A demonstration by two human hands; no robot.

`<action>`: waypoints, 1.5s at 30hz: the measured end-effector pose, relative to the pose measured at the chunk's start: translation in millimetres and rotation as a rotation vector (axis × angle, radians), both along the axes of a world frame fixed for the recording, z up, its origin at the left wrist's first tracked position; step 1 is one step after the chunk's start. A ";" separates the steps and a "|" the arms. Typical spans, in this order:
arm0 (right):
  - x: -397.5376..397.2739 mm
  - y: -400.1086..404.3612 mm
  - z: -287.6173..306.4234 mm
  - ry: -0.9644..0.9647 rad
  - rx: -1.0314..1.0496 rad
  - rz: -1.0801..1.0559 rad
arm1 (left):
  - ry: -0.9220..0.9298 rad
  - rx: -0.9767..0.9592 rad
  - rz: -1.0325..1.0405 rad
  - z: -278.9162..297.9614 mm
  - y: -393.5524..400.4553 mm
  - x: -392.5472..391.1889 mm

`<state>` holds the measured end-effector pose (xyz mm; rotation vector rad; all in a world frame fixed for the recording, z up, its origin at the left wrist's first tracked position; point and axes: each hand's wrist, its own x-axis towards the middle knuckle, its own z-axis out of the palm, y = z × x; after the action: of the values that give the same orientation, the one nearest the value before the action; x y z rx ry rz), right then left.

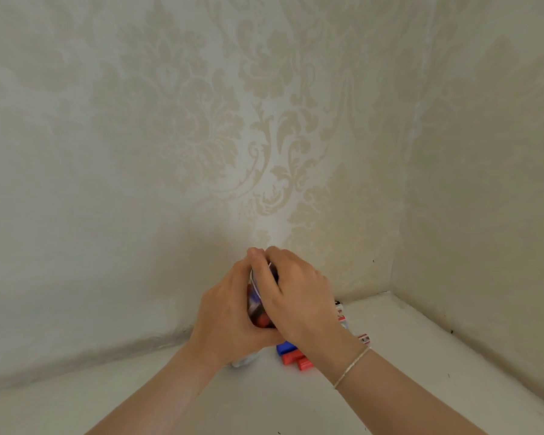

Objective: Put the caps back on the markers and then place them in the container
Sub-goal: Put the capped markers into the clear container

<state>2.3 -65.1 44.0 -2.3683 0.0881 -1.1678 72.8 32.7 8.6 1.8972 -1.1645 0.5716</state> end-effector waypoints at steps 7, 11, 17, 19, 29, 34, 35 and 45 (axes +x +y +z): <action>-0.2 -11.5 8.2 -0.021 0.372 0.272 | -0.021 -0.048 0.010 -4.0 3.4 3.2; -1.9 -44.8 22.2 -0.163 0.717 0.210 | -0.023 -0.044 0.012 -4.4 6.3 4.4; -2.9 -114.0 -26.7 0.756 0.067 -0.088 | 0.005 -0.055 0.006 -6.6 9.3 8.5; -8.0 -115.2 -50.9 0.914 -0.188 0.030 | 0.001 -0.055 0.007 -7.1 8.8 9.3; -0.3 -89.9 -78.2 0.899 -0.712 0.048 | 0.006 -0.064 -0.001 -9.8 9.0 10.4; 8.7 -89.2 -81.6 0.912 -0.761 -0.052 | 0.020 -0.075 -0.006 -9.2 9.3 9.7; 10.4 -90.0 -82.7 0.931 -0.779 -0.070 | 0.020 -0.075 -0.006 -9.1 9.4 9.8; 8.1 -100.0 -72.4 0.701 -0.219 -0.017 | 0.030 -0.078 -0.010 -10.4 9.4 11.9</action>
<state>10.4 -165.1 -28.4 -2.8691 0.2231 -0.3136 84.7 42.1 -1.8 1.8268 -1.1166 0.5726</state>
